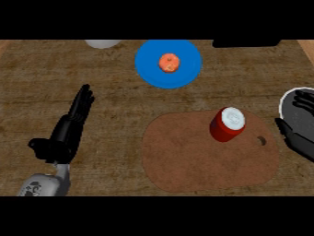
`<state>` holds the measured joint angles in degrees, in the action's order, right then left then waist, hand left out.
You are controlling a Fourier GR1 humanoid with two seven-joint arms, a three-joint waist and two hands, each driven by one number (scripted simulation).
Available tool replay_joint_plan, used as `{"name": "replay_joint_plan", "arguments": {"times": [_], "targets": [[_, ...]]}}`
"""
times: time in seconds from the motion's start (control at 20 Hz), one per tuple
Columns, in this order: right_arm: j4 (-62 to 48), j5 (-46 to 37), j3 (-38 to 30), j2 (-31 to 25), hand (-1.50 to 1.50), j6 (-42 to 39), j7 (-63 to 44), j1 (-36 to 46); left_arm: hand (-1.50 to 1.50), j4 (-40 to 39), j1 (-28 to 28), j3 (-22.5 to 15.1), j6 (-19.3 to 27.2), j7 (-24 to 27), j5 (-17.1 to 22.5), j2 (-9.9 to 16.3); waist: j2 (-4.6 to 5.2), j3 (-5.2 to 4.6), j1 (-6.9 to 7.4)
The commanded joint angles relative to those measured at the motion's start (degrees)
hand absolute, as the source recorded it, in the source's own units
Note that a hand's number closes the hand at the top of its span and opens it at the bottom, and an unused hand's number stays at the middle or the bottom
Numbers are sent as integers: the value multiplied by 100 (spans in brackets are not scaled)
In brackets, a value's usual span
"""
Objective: Pick the can from the cutting board and place it in the pan
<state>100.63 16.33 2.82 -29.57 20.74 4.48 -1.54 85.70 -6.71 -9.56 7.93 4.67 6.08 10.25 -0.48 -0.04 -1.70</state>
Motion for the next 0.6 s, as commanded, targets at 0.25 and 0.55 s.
{"name": "replay_joint_plan", "arguments": {"times": [0.25, 0.55], "targets": [[1370, -868, -439, -821, -150, -22, -443, -1729, 0, 107, 515, -294, -121, 559, -106, -328, 32, -1, 77], [1403, -1475, 71, -1519, -150, -381, -2396, -463, 0, 548, 524, -466, -115, 212, -182, -379, 59, -4, 273]]}}
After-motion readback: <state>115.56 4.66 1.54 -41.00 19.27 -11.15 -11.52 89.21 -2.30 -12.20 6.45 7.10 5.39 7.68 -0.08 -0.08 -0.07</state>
